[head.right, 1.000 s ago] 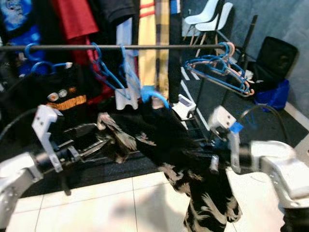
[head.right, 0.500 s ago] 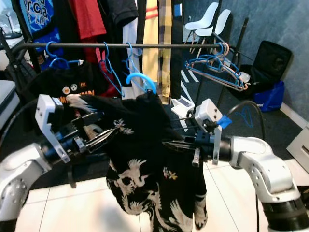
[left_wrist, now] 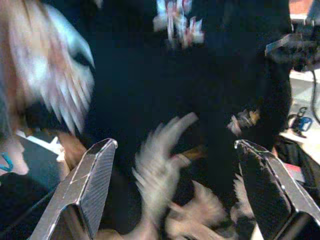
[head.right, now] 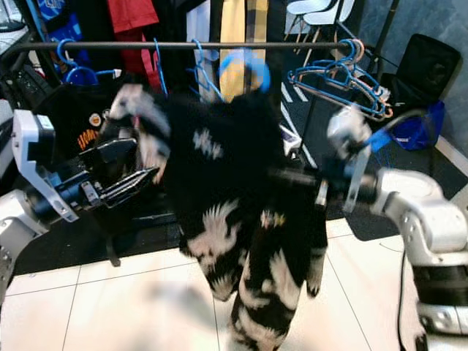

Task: Hang hanger

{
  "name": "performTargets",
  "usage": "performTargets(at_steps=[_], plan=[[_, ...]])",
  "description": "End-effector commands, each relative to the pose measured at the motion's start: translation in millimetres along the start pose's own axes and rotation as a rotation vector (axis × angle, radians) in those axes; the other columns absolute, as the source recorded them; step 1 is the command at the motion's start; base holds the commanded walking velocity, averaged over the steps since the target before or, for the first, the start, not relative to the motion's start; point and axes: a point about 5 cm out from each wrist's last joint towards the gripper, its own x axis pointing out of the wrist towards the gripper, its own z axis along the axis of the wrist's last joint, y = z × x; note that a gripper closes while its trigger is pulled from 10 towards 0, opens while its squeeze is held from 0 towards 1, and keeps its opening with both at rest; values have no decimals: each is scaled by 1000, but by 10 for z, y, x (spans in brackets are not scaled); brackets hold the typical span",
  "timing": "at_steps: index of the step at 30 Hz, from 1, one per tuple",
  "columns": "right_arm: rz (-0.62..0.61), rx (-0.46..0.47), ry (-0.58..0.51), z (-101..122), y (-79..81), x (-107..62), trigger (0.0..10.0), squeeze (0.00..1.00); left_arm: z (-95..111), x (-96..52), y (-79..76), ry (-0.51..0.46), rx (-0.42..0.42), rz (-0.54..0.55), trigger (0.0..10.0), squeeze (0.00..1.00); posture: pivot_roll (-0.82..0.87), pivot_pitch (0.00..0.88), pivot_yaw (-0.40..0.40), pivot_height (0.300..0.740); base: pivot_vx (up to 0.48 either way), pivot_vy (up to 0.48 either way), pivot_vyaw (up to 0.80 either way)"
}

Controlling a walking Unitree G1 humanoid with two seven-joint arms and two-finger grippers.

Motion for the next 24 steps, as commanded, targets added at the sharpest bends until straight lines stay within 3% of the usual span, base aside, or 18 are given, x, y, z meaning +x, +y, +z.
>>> performTargets(at_steps=[1, 4, 9, 12, 14, 15, 17, 18, 20, 21, 23, 24], plan=[[48, -9, -79, 134, 28, 12, 0, 0, -59, 29, -51, -4, -26, -21, 10000, 0, -25, 0, -36, 740, 0, 0, 0], [129, -9, -168, 318, 61, 35, 0, 0, -132, 75, -73, -15, -59, -25, 10000, 0, -31, 0, -36, 740, 0, 0, 0], [189, -8, -172, 372, 94, 32, 0, 0, -131, 85, -58, -28, -63, -16, 10000, 0, -31, 0, -38, 740, 0, 0, 0], [239, -6, -82, 311, 115, -7, 0, 0, -78, 67, -19, -50, -57, -5, 10000, 0, -29, 0, -40, 740, 0, 0, 0], [183, -39, 68, 179, 38, -83, 0, 0, 12, 14, 32, -72, -44, 5, 10000, 0, -20, 0, -43, 740, 0, 0, 0], [183, -39, 68, 179, 38, -83, 0, 0, 12, 14, 32, -72, -44, 5, 10000, 0, -20, 0, -43, 740, 0, 0, 0], [35, -163, 318, 0, -149, -189, 0, 0, 100, -27, 24, -73, -27, -23, 10000, 0, -15, 0, -45, 740, 0, 0, 0], [35, -163, 318, 0, -149, -189, 0, 0, 100, -27, 24, -73, -27, -23, 10000, 0, -15, 0, -45, 740, 0, 0, 0], [-68, -274, 453, -39, -288, -230, 0, 0, 150, -36, -23, -71, -23, -64, 10000, 0, -14, 0, -45, 740, 0, 0, 0], [-68, -274, 453, -39, -288, -230, 0, 0, 150, -36, -23, -71, -23, -64, 10000, 0, -14, 0, -45, 740, 0, 0, 0], [-108, -407, 565, -41, -365, -198, 0, 0, 171, -38, -100, -70, -33, -114, 10000, 0, -17, 0, -45, 740, 0, 0, 0], [-108, -407, 565, -41, -365, -198, 0, 0, 171, -38, -100, -70, -33, -114, 10000, 0, -17, 0, -45, 740, 0, 0, 0]])
